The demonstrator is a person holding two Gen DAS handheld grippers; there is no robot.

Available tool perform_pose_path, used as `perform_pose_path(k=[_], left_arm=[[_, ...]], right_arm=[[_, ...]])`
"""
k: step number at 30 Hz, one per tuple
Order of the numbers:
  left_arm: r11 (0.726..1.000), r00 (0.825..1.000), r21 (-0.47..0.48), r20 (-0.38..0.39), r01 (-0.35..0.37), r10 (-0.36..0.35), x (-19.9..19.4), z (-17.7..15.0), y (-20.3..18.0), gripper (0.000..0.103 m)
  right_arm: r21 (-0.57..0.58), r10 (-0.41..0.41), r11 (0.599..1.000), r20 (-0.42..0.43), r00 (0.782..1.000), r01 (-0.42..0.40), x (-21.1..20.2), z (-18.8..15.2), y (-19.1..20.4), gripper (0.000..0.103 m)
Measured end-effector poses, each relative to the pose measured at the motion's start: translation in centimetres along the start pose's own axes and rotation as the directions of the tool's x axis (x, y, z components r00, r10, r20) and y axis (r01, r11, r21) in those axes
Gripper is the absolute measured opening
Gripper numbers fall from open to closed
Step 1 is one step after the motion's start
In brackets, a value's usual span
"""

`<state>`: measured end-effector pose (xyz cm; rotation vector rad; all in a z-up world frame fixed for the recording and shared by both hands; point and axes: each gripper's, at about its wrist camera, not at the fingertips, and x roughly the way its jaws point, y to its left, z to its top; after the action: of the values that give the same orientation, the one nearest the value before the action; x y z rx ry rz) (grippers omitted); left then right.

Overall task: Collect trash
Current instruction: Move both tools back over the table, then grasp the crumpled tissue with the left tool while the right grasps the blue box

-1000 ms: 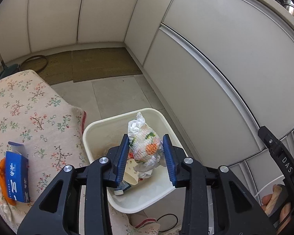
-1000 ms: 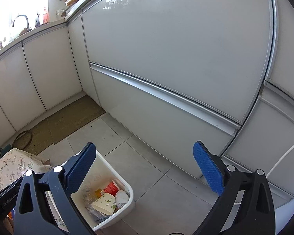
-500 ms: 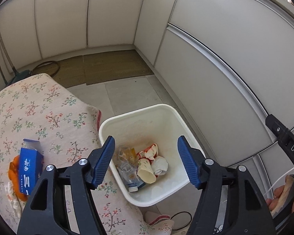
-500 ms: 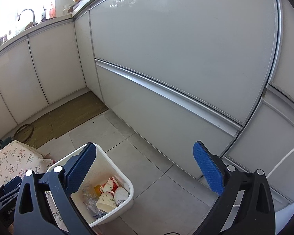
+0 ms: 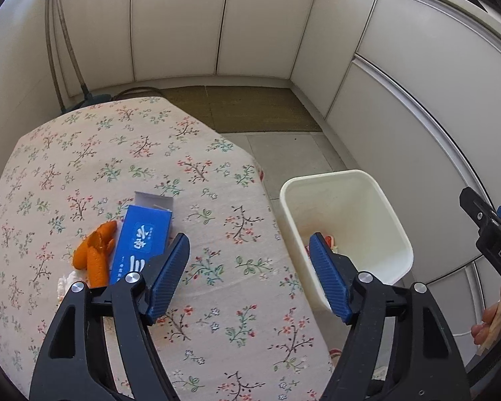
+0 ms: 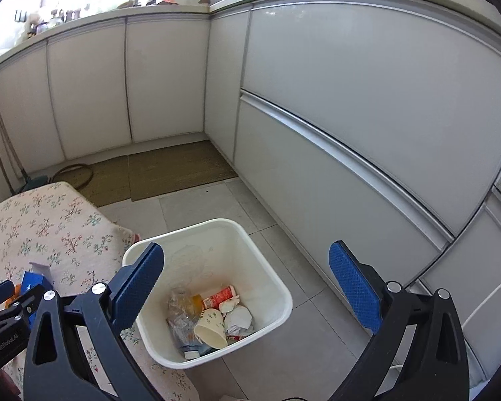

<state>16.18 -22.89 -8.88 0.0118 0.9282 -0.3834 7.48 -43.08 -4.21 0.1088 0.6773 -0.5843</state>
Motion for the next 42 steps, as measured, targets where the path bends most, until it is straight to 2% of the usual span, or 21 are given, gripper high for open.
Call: perform_pose_path(k=[7, 19, 26, 34, 40, 42], left_arm=[[0.997, 0.998, -0.035, -0.009, -0.066, 0.066, -0.5, -0.7, 3.8, 0.071], [0.981, 0.985, -0.096, -0.047, -0.167, 0.163, -1.9, -2.1, 10.5, 0.071], [0.965, 0.969, -0.128, -0.123, -0.228, 0.212, -1.4, -3.7, 15.0, 0.071], [0.950, 0.945, -0.195, -0.267, -0.243, 0.187, 0.6, -6.1, 20.1, 0.071], [0.953, 0.935, -0.221, -0.332, -0.208, 0.127, 2.2, -7.2, 21.2, 0.069], [0.959, 0.932, -0.200, -0.342, -0.199, 0.122, 2.7, -7.4, 20.9, 0.064]], right_arm=[[-0.060, 0.107, 0.992, -0.042, 0.993, -0.109, -0.7, -0.6, 5.4, 0.096], [-0.160, 0.195, 0.965, -0.092, 0.976, -0.208, -1.2, -1.8, 12.9, 0.096], [-0.201, 0.236, 0.945, -0.119, 0.964, -0.256, -1.2, -2.2, 17.2, 0.096], [-0.248, 0.278, 0.916, -0.176, 0.944, -0.316, -0.9, -3.4, 22.5, 0.096], [-0.228, 0.293, 0.907, -0.266, 0.918, -0.355, 0.5, -4.3, 24.7, 0.096], [-0.214, 0.293, 0.907, -0.297, 0.909, -0.362, 1.1, -4.6, 25.1, 0.096]])
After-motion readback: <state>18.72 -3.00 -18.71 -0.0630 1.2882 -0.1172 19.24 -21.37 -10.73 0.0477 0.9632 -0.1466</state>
